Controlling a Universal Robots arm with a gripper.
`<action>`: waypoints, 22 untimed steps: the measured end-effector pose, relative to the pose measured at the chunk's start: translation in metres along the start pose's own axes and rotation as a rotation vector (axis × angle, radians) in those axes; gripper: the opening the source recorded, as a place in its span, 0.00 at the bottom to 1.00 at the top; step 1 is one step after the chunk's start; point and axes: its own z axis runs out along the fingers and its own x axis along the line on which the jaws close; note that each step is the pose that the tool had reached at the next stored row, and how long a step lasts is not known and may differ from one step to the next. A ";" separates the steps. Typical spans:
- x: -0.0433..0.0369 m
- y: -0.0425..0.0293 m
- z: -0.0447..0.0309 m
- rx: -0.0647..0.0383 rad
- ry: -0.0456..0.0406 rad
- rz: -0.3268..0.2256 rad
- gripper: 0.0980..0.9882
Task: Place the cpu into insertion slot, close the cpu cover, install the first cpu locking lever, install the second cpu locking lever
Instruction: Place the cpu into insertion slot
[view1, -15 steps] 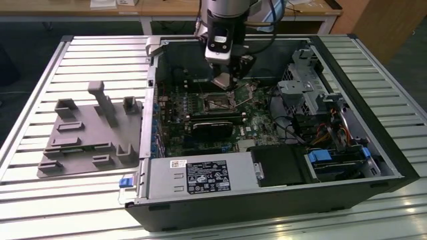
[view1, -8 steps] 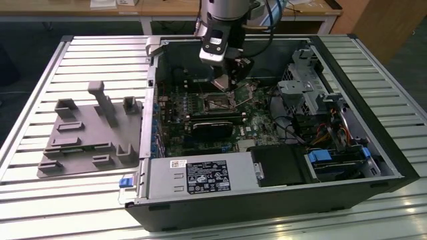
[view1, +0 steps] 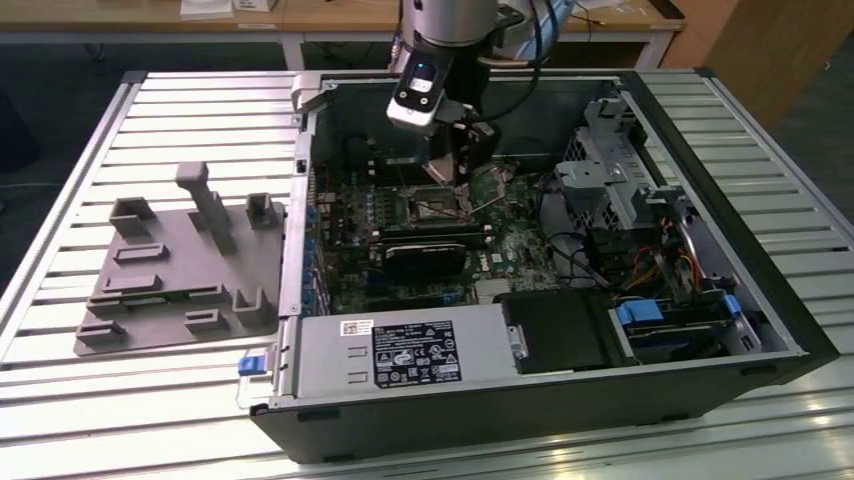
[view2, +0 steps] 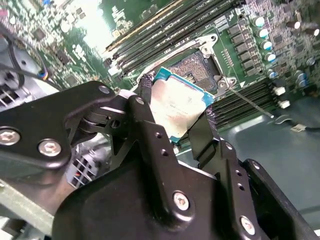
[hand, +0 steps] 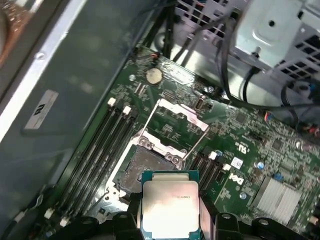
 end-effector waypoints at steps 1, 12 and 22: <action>0.0000 0.0000 0.0006 0.001 -0.0012 0.018 0.50; 0.0002 -0.0005 0.0081 0.006 -0.0135 0.216 0.50; 0.0032 0.0005 0.0135 0.009 -0.0191 0.306 0.50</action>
